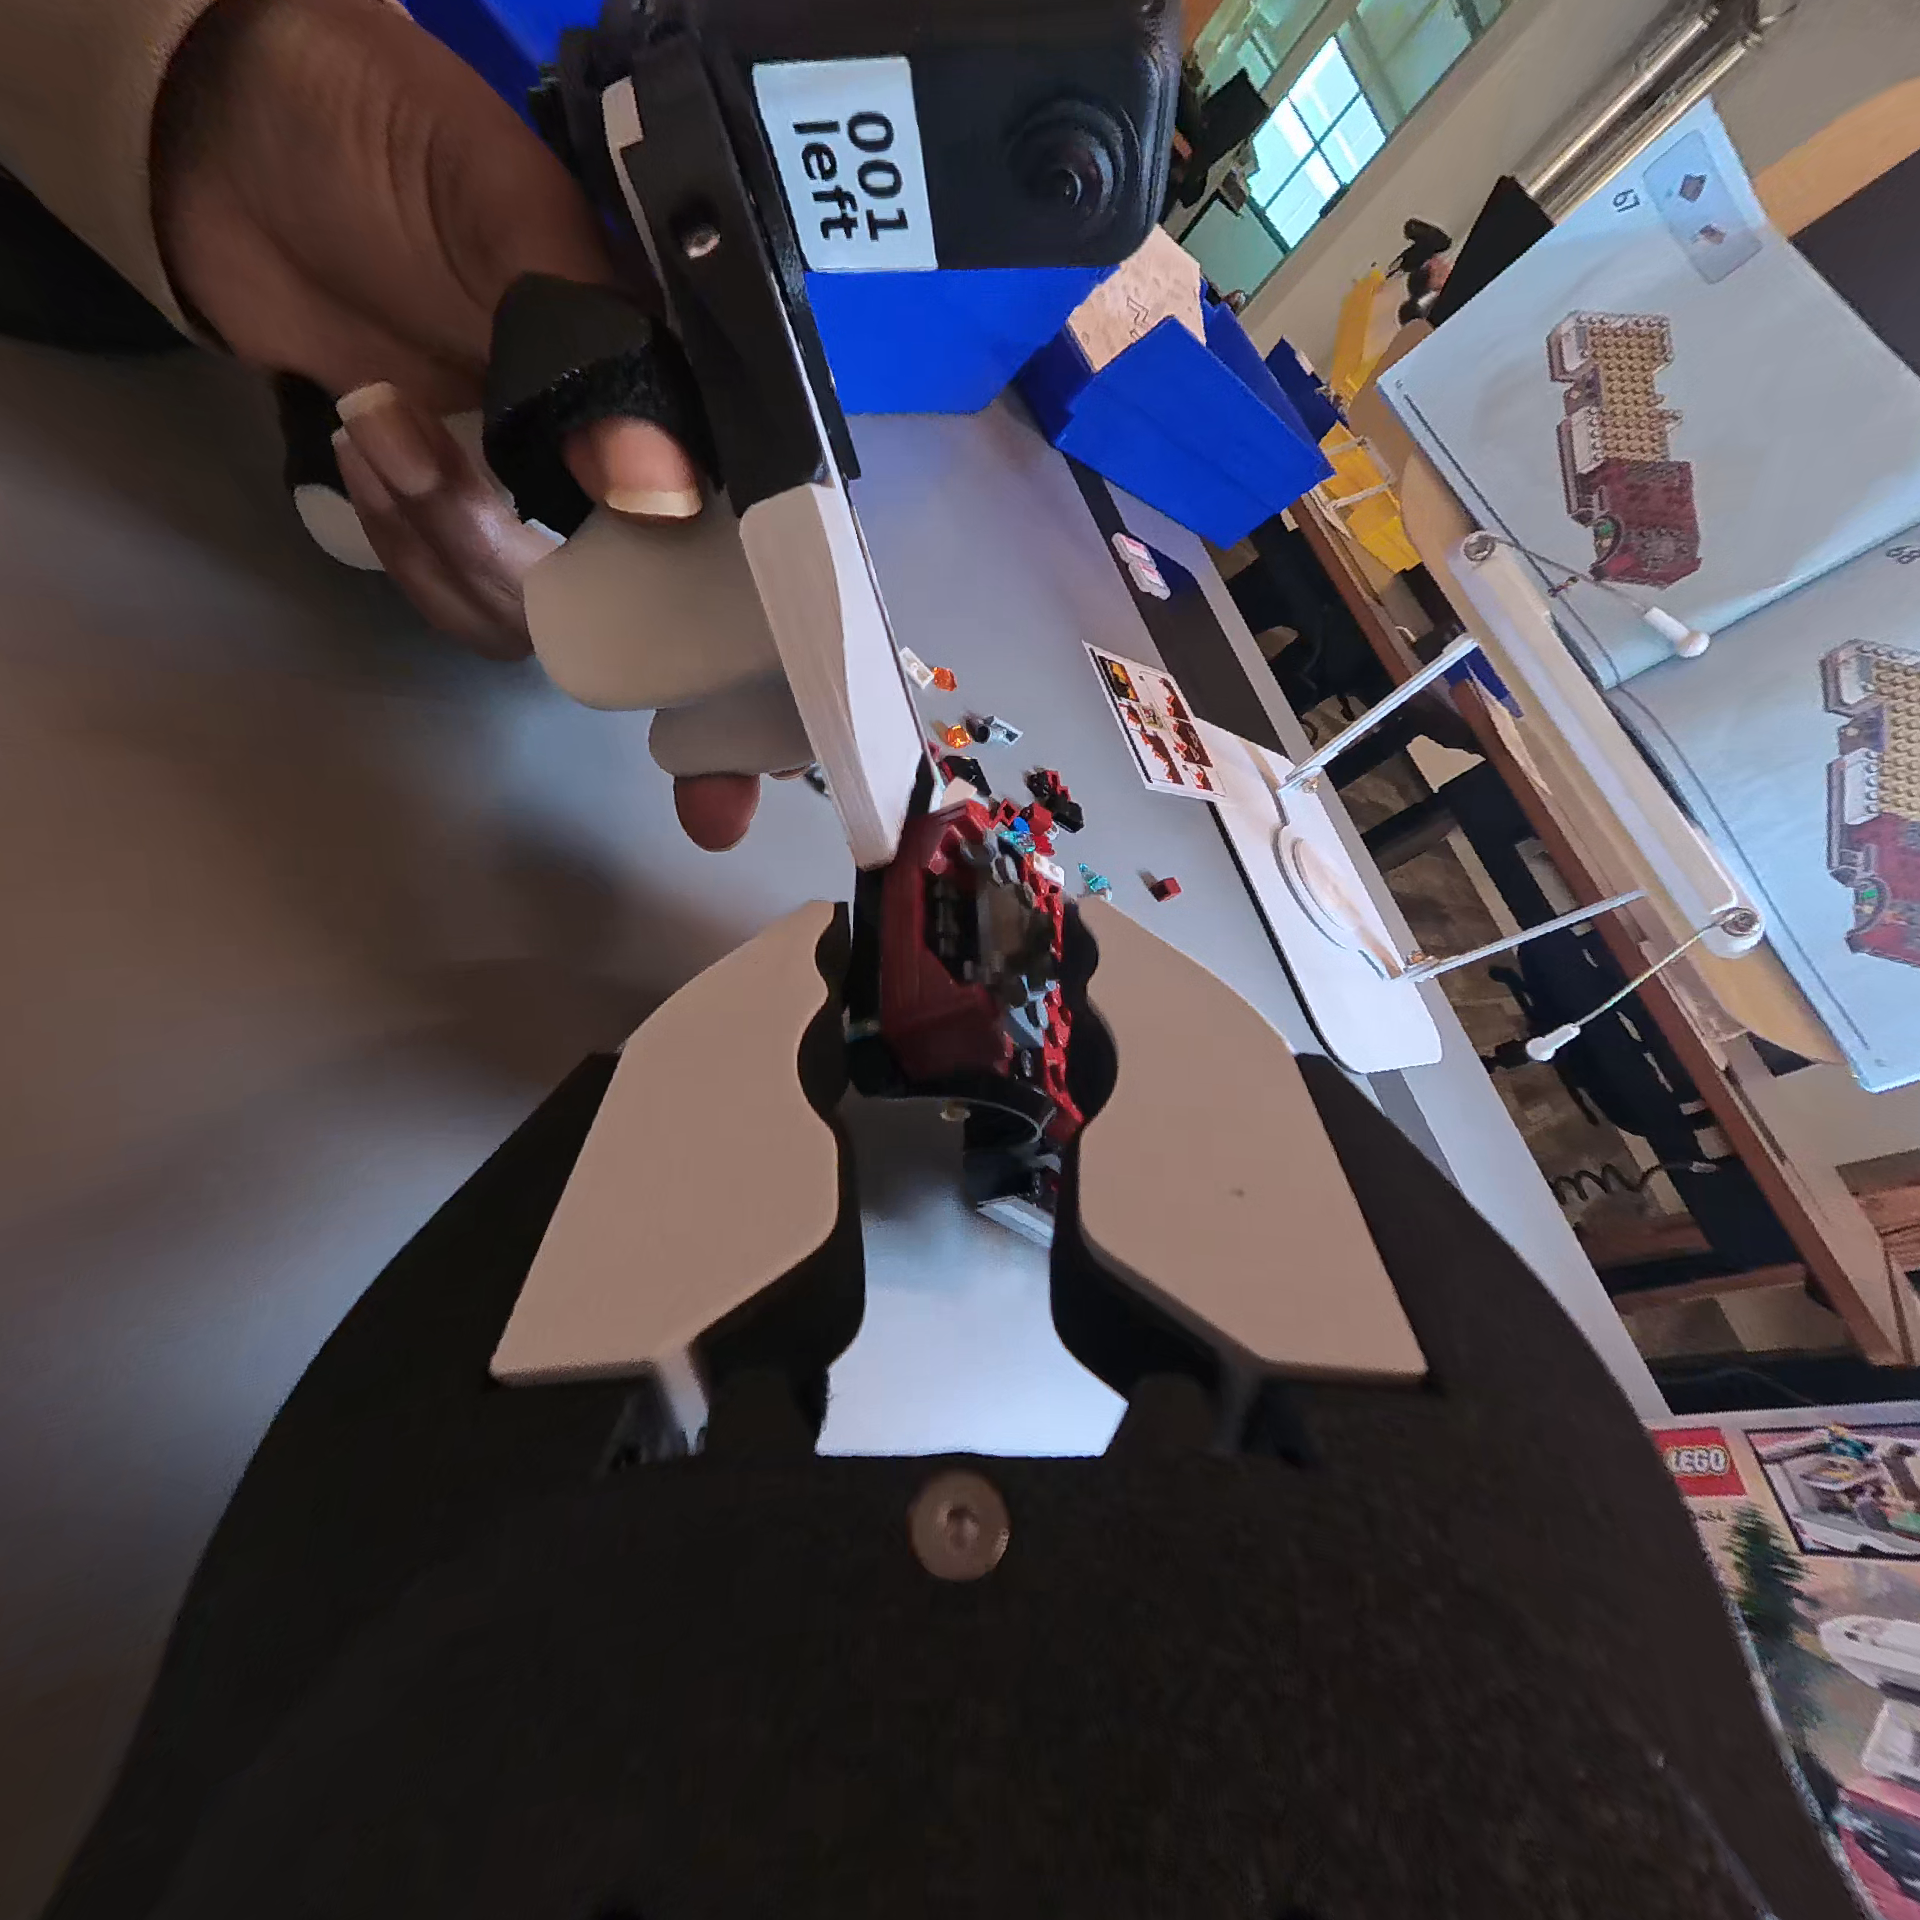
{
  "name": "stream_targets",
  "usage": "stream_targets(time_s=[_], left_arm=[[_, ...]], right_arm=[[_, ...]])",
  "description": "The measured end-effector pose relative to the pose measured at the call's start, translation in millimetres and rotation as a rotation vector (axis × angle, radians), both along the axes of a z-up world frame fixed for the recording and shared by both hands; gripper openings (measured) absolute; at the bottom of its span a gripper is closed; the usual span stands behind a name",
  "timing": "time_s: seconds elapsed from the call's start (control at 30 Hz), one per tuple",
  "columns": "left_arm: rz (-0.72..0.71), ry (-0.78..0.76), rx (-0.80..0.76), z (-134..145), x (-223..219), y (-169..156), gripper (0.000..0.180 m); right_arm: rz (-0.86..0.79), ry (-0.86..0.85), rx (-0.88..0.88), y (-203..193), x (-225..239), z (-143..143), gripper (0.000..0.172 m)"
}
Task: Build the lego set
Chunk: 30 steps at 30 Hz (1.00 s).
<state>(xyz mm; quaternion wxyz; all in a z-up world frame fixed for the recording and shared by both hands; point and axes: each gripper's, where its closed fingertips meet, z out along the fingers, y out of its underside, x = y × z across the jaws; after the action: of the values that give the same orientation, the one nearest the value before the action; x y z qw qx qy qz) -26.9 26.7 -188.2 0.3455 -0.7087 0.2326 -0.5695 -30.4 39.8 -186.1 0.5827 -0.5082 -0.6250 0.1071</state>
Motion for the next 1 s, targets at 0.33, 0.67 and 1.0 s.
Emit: stream_targets(time_s=[0.33,0.67,1.0], left_arm=[[0.003,-0.075,-0.018,11,-6,5,0.015],[-0.027,-0.114,-0.037,17,-16,8,0.017],[0.202,0.512,0.376,-8,-9,15,0.066]], right_arm=[[0.056,-0.037,0.053,8,16,1,0.064],[-0.053,-0.229,0.422,46,15,-11,0.031],[-0.259,-0.448,0.405,46,18,-26,0.032]])
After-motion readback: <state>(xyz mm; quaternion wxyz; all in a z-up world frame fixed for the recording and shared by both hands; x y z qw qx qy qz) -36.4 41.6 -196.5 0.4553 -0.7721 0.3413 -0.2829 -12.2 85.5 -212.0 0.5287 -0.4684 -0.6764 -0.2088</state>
